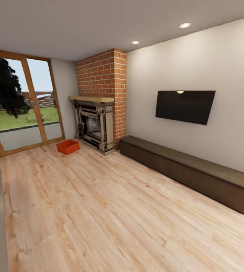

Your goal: Move the two storage containers from the living room to the garage. In the garage, place one container on the floor and stack the other container on top of it (either order is fine).

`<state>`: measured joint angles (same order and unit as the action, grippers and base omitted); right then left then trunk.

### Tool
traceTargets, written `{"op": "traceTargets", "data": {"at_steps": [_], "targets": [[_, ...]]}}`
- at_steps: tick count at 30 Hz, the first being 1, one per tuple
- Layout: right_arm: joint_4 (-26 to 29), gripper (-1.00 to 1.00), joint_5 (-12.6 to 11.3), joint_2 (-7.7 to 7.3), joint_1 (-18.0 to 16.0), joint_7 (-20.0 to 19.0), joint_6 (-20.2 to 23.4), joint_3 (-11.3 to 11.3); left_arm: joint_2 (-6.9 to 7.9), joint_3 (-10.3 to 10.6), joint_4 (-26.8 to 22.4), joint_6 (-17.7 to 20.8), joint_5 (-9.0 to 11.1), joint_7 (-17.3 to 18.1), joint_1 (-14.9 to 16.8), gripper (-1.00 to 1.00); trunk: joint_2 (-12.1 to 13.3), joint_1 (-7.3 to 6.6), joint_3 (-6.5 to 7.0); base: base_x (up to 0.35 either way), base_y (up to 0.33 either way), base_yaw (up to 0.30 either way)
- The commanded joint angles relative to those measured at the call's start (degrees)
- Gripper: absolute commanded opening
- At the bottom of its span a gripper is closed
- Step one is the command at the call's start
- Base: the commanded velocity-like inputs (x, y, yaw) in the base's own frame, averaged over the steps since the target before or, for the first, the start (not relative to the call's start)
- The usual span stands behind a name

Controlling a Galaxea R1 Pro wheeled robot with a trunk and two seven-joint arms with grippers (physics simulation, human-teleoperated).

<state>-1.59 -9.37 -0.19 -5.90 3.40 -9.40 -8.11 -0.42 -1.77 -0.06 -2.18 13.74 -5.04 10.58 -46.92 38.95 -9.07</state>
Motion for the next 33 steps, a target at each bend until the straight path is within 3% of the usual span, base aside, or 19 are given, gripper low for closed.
{"op": "traceTargets", "data": {"at_steps": [1,33], "targets": [[-0.17,1.00,-0.56,0.01,-0.07,0.03,-0.35,-0.50,-0.02,-0.16,0.06,-0.20,0.15,-0.13,0.05,1.00,-0.06,0.01,-0.06,0.000,0.000,0.274],[-0.17,1.00,-0.56,-0.22,-0.07,0.03,-0.32,-0.50,-0.02,-0.16,0.06,-0.17,-0.02,-0.06,0.05,1.00,-0.06,0.01,0.31,0.009,0.000,0.257]]}}
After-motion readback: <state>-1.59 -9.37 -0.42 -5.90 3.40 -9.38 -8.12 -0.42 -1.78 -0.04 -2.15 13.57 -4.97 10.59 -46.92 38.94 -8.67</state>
